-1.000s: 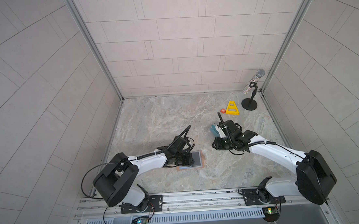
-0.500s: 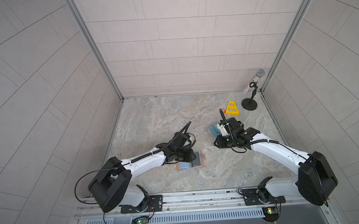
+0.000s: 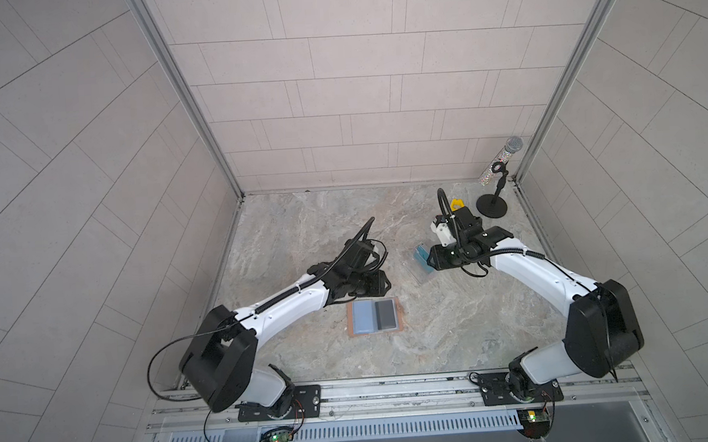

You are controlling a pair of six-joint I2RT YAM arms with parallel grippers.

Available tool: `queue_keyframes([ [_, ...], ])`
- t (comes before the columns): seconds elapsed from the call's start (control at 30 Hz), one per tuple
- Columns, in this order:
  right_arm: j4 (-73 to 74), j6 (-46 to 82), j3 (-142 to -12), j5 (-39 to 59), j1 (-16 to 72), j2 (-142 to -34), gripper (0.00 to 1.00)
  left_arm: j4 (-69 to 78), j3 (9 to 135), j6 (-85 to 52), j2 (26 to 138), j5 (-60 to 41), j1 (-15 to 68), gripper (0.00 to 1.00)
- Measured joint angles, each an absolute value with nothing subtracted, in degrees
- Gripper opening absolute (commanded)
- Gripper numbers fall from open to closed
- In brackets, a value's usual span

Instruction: Put the credit cards into the card holder

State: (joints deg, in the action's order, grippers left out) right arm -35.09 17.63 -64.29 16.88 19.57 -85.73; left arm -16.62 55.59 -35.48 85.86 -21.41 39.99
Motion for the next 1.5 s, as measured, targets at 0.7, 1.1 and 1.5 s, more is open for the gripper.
queue_keyframes([
  [0.7,-46.98,7.22,-82.91,16.03,15.57,-103.96,0.56,-19.42,82.41,-38.81,114.96,-25.91,38.87,0.61],
  [1.1,-47.46,6.02,-84.97,18.72,14.94,-108.01,0.56,-16.95,85.25,-42.52,120.86,-29.54,37.36,0.64],
  [1.5,-48.07,5.96,-85.67,18.87,14.94,-110.32,0.56,-14.50,86.24,-44.82,123.66,-31.86,37.34,0.65],
])
